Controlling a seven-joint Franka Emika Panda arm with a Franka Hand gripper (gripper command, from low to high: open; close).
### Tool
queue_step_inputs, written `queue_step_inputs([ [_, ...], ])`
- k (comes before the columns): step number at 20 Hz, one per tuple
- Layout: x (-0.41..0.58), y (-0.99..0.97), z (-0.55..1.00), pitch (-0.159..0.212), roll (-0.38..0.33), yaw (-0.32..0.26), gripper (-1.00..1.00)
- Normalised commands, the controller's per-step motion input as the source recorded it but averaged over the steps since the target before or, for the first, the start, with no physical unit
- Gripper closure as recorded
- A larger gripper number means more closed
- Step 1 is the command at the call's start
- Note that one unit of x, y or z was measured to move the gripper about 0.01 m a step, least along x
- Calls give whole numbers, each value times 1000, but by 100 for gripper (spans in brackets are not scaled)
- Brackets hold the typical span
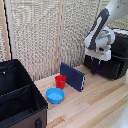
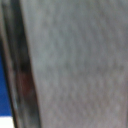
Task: Please move the gripper into proximity with the fryer handle. Once close enough, gingerly grasp the handle and gently tug the fryer basket open in your direction.
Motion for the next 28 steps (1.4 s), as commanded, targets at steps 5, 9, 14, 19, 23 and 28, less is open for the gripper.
queue_step_inputs([
  [5, -3, 997, -231, -54, 0, 0, 100],
  [9, 129, 954, -5, -54, 0, -38, 100],
  [14, 178, 930, -55, -33, -7, -61, 100],
  [19, 36, 443, -260, -51, -54, -94, -100],
  [23, -107, 0, 105, -14, -12, -26, -100],
  [28, -128, 8, 794, 5, 0, 13, -100],
])
